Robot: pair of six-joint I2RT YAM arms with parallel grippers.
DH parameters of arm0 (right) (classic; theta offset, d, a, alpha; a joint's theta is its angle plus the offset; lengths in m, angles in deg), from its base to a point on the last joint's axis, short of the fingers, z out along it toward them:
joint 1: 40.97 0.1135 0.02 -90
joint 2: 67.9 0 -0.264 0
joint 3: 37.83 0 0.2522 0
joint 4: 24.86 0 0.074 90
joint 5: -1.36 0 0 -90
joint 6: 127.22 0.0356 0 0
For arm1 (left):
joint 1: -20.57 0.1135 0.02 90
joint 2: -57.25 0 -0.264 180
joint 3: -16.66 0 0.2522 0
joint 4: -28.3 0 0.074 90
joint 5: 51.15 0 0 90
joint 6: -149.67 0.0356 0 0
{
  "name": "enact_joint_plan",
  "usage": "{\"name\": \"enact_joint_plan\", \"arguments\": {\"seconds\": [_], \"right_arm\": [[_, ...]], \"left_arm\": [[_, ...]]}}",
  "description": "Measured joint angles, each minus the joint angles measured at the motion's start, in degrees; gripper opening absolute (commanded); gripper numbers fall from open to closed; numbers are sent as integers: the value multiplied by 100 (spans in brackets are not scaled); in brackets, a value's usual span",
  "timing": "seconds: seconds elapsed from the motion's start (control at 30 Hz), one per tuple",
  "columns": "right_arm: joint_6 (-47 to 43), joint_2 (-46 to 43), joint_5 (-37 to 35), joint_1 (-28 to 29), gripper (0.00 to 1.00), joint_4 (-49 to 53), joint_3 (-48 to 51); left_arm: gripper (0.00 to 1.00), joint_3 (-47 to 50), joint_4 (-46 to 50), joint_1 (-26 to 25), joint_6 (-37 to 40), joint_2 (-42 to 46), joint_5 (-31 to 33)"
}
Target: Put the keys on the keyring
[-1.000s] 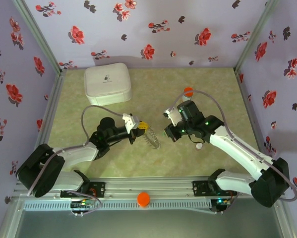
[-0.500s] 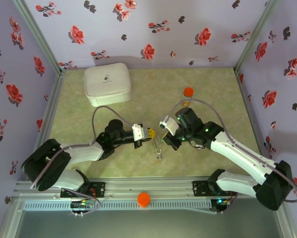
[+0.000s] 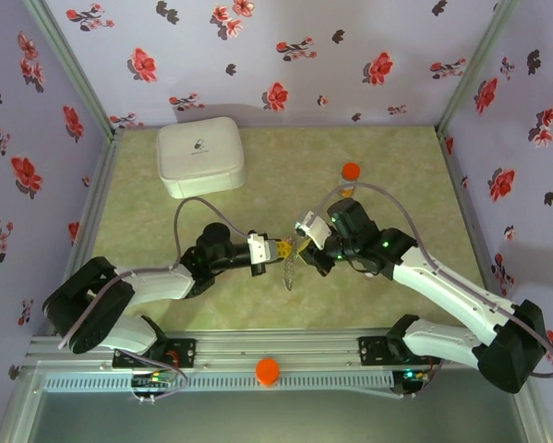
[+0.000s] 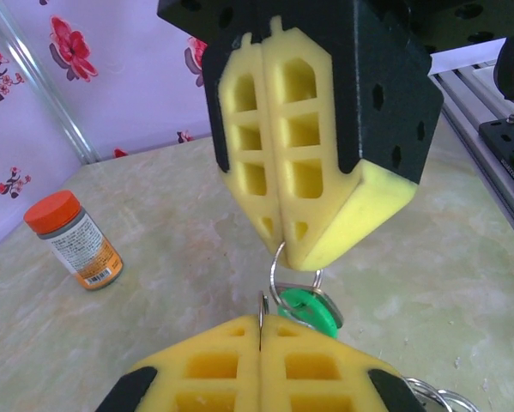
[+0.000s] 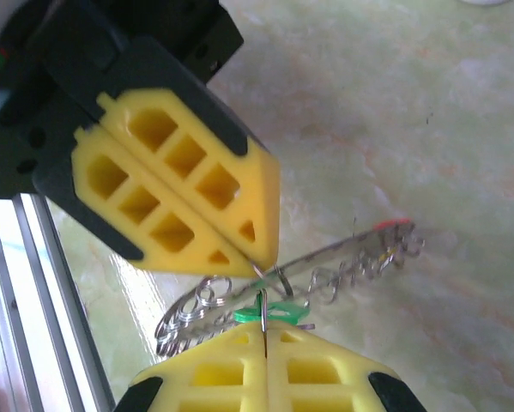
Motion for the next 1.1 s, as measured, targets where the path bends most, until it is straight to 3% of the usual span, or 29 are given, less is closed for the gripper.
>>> {"name": "enact_joint_plan", "arguments": {"seconds": [0.6, 1.1], "right_arm": [[946, 83, -391, 42, 0, -461, 258], [1864, -94, 131, -356, 0, -1147, 682]], "left_arm": [[0, 11, -192, -42, 251, -46, 155], [0, 136, -337, -83, 610, 74, 579]]}}
